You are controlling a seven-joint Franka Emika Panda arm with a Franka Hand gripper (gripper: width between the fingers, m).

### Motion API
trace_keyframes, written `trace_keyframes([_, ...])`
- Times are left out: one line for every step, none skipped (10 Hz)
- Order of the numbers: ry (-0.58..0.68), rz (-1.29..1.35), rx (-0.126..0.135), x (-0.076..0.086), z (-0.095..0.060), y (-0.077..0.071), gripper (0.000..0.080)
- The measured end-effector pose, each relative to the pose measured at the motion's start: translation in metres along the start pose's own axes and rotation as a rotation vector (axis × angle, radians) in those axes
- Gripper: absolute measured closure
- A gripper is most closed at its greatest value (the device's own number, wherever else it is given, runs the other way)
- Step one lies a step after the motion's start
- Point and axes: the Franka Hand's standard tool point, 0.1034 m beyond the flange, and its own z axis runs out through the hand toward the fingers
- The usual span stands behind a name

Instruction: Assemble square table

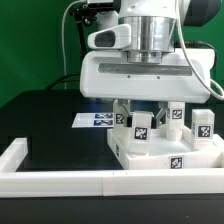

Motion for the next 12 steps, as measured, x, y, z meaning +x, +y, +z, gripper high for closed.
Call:
trace_keyframes([-0.004, 0.098, -0.007, 0.0005, 0.0002, -0.0001, 0.0508])
trace_keyframes([-0.001, 0.209, -0.009, 0.0012, 0.0003, 0.0000, 0.0508])
trace_keyframes([0.000, 0.294, -0.010, 0.0013, 0.0004, 0.0003, 0.0508])
trace_keyframes([0.002, 0.368, -0.011, 0.0016, 0.0007, 0.0007, 0.0508])
trace_keyframes([0.003, 0.413, -0.011, 0.0018, 0.0009, 0.0010, 0.0508])
trace_keyframes([0.000, 0.473, -0.005, 0.0018, 0.0010, 0.0012, 0.0508])
trace_keyframes([-0.004, 0.524, 0.001, 0.0013, 0.0011, 0.0004, 0.0457])
trace_keyframes([-0.004, 0.495, 0.001, 0.0011, 0.0011, 0.0000, 0.0321])
trace_keyframes([-0.004, 0.477, 0.001, 0.0012, 0.0011, 0.0002, 0.0321])
trace_keyframes([-0.005, 0.425, 0.001, 0.0018, 0.0012, 0.0017, 0.0190])
trace_keyframes([-0.007, 0.429, 0.006, 0.0020, 0.0012, 0.0018, 0.0162])
trace_keyframes([-0.006, 0.352, 0.005, 0.0021, 0.0010, 0.0017, 0.0162])
